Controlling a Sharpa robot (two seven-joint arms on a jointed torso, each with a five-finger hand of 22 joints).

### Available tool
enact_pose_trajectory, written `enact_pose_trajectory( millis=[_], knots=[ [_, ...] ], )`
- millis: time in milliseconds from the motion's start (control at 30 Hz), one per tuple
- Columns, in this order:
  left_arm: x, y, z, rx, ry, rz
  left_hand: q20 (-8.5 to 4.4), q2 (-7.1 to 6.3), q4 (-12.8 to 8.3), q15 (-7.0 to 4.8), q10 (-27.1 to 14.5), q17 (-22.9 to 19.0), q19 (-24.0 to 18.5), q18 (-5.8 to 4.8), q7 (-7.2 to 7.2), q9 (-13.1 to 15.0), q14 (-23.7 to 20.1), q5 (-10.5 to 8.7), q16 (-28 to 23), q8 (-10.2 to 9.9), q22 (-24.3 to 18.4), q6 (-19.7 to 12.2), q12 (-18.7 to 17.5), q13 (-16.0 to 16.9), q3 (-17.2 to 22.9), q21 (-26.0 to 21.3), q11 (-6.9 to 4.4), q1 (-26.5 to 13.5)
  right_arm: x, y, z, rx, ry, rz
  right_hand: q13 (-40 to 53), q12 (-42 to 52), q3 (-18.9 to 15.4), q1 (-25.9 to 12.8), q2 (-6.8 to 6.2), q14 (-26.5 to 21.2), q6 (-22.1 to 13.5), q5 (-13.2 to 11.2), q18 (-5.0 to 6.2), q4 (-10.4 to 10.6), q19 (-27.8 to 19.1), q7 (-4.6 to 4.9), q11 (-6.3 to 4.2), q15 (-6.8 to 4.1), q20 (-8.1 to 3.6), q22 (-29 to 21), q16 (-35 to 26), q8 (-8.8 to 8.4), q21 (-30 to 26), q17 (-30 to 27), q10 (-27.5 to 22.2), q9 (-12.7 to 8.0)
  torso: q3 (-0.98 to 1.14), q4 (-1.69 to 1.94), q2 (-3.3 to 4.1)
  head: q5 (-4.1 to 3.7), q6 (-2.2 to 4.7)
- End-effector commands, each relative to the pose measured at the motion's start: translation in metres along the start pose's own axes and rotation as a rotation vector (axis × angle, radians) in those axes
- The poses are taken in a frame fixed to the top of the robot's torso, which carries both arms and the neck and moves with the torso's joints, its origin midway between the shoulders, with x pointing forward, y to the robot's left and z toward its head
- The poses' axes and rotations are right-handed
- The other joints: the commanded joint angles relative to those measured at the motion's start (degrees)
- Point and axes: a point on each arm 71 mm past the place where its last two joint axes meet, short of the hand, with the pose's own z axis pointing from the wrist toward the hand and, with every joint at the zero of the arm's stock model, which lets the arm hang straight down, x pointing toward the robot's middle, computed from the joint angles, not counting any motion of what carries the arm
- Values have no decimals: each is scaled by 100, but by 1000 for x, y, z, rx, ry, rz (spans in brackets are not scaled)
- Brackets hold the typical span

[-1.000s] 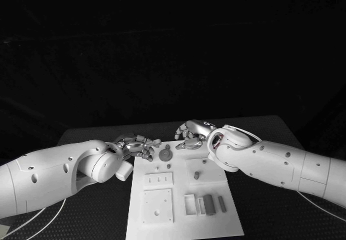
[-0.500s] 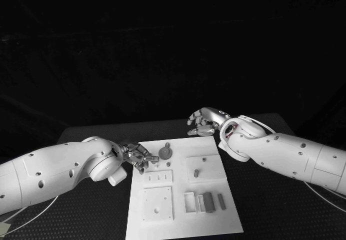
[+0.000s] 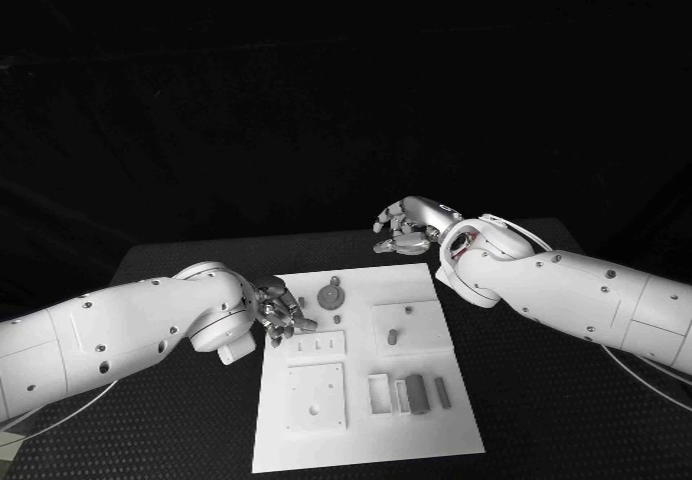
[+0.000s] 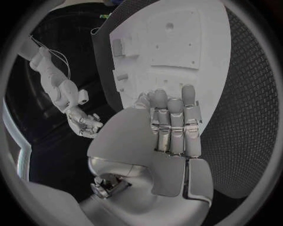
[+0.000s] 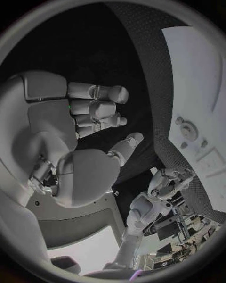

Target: Assemble the parts on the task board

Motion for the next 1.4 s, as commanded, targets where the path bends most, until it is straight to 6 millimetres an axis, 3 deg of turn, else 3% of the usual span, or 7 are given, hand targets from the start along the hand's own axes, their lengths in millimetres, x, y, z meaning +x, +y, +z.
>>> enact_pose_trajectory(
  millis=[33,467,933,1400],
  knots=[
    [3,-3,1,-35,8,108,-130,81,-167,-184,71,-53,116,0,-338,2188,103,16,94,710,53,333,65,29,226,46,-129,-49,-1,2,0,-11,-4,8,-8,16,-2,78,1,-21,-137,32,175,-46,-8,163,35,32,-22,5,-9,-19,-23,7,14,7,-7,11,2,-1,-40],
    [6,-11,11,-50,7,162,-230,69,-162,-302,193,-244,261,5,-439,2465,189,18,438,782,224,502,291,102,325,188,-230,-250,0,7,1,-23,3,12,-24,21,-16,130,25,-25,-136,32,175,-60,-12,163,34,32,-19,10,-9,-21,-28,7,10,11,-5,-13,14,-6,-109],
    [13,-9,19,-74,37,188,-306,157,-168,-383,298,-393,365,11,-522,2652,255,18,697,838,350,647,447,142,378,291,-311,-457,2,10,2,-28,11,13,-43,30,-37,205,49,-34,-133,32,175,-68,-23,162,34,32,-14,17,-11,-22,-37,7,3,15,-9,5,2,-54,-183],
    [20,-14,23,-72,53,210,-332,201,-193,-409,327,-462,389,12,-547,2713,271,18,788,843,396,688,493,147,388,320,-336,-512,3,11,3,-30,15,14,-52,34,-51,234,60,-39,-131,32,175,-68,-29,162,34,32,-11,21,-12,-24,-41,7,-1,17,-6,-1,3,-70,-188]
  ],
)
